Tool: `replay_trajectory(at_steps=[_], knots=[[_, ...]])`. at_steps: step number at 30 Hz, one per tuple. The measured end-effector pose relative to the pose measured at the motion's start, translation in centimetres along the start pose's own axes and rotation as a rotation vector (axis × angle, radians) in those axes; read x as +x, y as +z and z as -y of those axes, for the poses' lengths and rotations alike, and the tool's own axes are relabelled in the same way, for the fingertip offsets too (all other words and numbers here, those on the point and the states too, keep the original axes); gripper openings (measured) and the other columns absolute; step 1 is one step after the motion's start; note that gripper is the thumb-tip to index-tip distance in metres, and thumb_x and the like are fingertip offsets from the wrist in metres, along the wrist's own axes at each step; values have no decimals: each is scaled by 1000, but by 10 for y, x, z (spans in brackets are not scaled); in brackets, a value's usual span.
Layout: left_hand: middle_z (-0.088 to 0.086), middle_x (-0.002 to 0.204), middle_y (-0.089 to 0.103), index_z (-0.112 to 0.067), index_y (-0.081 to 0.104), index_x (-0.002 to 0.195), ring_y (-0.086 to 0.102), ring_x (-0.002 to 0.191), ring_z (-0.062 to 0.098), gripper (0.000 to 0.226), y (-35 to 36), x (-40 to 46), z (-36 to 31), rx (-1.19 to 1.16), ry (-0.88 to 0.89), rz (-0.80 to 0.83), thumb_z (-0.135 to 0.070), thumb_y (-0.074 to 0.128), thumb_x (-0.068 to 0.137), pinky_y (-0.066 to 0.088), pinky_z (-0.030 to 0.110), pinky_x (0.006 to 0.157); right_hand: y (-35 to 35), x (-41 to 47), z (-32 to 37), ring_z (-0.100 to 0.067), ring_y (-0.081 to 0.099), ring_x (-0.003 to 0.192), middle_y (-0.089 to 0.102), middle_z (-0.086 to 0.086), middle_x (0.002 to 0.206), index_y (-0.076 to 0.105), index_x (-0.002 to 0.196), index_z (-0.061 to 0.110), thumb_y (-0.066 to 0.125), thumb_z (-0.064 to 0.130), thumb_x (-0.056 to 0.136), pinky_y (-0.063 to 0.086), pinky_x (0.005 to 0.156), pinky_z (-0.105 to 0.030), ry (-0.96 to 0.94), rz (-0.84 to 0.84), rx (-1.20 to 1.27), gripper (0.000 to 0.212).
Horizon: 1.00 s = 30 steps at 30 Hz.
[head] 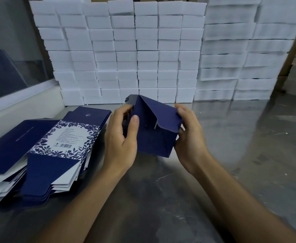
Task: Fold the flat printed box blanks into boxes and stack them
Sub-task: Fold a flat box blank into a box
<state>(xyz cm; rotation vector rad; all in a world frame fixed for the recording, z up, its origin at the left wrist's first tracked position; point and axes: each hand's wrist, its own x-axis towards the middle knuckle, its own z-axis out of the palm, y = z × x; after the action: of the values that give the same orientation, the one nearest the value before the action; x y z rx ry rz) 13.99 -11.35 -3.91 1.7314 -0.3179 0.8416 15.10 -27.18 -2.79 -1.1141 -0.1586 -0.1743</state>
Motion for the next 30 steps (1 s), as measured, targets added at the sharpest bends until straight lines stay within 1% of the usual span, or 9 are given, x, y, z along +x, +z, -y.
replay_trajectory(at_steps=[2,4,7,10,13,15,17,22,30], knots=[[-7,127,59,-35,53,123,55,119,12,29,1,1,-3,-78,-50,6,-39,40,98,46,42,102,-1,-1,-1,-3,63,76,69,12,94,65,103,33,58,28,96,49,58,-22,-38,-6,-34,11],[-10,131,57,-37,51,127,53,122,6,34,2,3,-5,-134,-97,22,-45,37,97,44,32,102,-1,-3,-2,1,63,77,69,14,99,66,100,38,56,20,100,49,59,-20,-105,-12,-116,21],[-20,121,58,-39,51,129,55,109,-10,32,1,2,-4,-169,-134,24,-45,45,99,43,8,86,0,-5,-2,8,63,81,67,27,96,63,103,35,54,13,102,49,64,-14,-257,32,-265,23],[-12,121,59,-36,53,128,59,110,1,27,0,0,-1,-70,-103,19,-32,52,101,53,21,87,3,-8,-2,6,62,84,65,29,93,58,103,28,51,8,103,50,69,-14,-365,67,-398,21],[-2,119,62,-34,56,122,61,108,16,22,1,-1,2,30,-37,39,-33,51,100,54,43,89,6,-9,-6,-10,61,106,63,12,112,60,100,29,60,12,99,49,86,-26,-452,36,-541,16],[-1,114,63,-32,60,118,61,104,13,23,6,-4,1,39,-23,45,-32,52,96,52,42,91,7,-10,-10,-12,50,126,55,-1,128,64,98,31,69,17,93,42,97,-19,-472,-8,-614,15],[-4,109,62,-32,63,113,60,99,8,22,10,-7,-1,39,-16,34,-30,54,94,51,33,91,10,-13,-13,-3,33,141,43,-1,141,66,96,37,77,23,87,32,100,-4,-430,-31,-618,21],[-2,101,65,-32,64,100,62,97,15,15,14,-9,-5,6,25,-15,-24,53,95,48,27,85,15,-16,-15,18,33,131,36,4,146,71,91,40,83,23,81,33,102,-4,-444,-56,-554,23],[-10,93,59,-35,60,90,61,92,16,17,17,-10,-7,43,74,-62,-19,54,95,47,23,81,19,-15,-18,18,41,119,45,0,127,72,81,36,81,15,81,37,92,-3,-456,-69,-511,23]])
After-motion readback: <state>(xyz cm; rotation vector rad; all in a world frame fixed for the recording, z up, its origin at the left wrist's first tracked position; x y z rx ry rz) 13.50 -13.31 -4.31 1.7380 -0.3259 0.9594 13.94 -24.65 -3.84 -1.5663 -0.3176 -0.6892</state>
